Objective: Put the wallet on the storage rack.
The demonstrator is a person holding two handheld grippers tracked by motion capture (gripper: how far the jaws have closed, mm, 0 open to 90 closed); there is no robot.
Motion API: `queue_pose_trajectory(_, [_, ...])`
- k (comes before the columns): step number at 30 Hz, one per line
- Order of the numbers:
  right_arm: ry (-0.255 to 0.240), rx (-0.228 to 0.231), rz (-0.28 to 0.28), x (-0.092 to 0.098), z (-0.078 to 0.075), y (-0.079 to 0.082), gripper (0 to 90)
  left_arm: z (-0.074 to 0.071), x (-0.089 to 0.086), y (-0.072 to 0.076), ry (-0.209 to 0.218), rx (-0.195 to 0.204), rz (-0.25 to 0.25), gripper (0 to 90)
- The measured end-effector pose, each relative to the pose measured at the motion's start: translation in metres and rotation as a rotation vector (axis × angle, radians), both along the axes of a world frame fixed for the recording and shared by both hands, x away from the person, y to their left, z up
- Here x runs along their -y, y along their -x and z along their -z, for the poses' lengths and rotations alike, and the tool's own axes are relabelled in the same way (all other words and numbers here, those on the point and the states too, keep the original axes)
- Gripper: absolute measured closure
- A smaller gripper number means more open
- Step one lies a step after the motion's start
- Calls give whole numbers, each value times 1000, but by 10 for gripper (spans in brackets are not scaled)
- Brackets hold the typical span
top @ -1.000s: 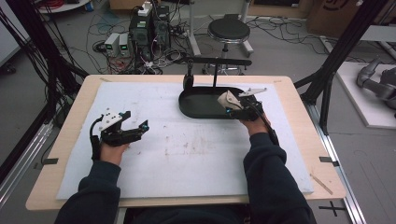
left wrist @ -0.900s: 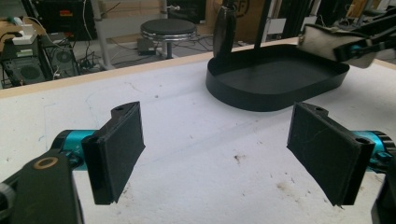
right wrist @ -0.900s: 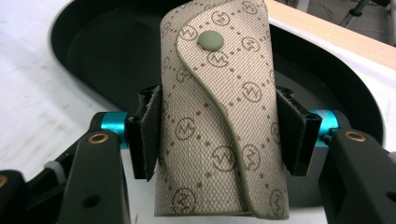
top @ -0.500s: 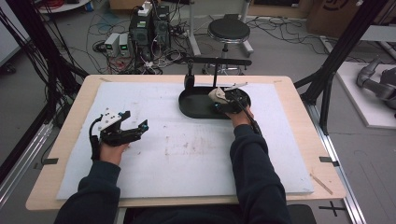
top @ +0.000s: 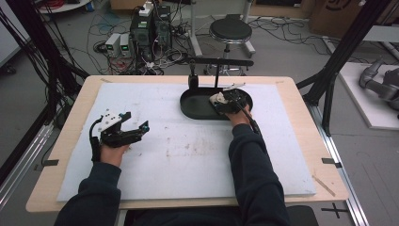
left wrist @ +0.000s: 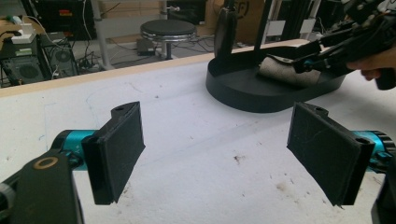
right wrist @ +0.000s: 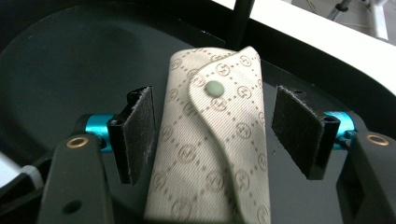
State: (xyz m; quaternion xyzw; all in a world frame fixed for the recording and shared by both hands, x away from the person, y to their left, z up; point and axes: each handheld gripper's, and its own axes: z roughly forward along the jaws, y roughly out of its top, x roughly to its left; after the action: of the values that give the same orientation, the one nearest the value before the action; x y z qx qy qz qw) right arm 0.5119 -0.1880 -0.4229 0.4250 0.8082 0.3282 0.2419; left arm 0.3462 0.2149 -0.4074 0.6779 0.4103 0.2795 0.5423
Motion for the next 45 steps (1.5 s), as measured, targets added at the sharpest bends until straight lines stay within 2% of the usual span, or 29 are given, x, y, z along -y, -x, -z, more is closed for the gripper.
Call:
queue_pose_trajectory(2, [9, 5, -11, 6, -6, 6, 317, 0, 0, 0, -1, 0, 2, 184])
queue_pose_trajectory(5, [-22, -10, -27, 19, -19, 15, 312, 0, 0, -1, -4, -4, 7, 184])
queue_pose_trajectory(8, [-99, 8, -102, 34, -27, 31, 269, 1, 0, -1, 23, -18, 14, 185])
queue_pose_trajectory(10, [-69, -34, -124, 40, -28, 41, 209, 0, -1, -1, 35, -20, 16, 185])
queue_pose_trajectory(13, [-89, 3, -145, 54, -28, 59, 209, 0, -2, -2, 41, -27, 15, 181])
queue_pose_trajectory(22, [-156, 81, -132, 102, -27, 111, 206, 2, -3, -6, 39, -34, 7, 180])
queue_pose_trajectory(28, [-125, 117, -104, 126, -25, 137, 203, 1, -2, -5, 29, -23, 9, 180])
queue_pose_trajectory(35, [-152, 142, -54, 141, -24, 153, 198, 0, 0, -3, 30, -13, 25, 180])
queue_pose_trajectory(45, [-136, 143, -47, 136, -25, 162, 198, -4, 4, 1, 15, 16, 51, 180])
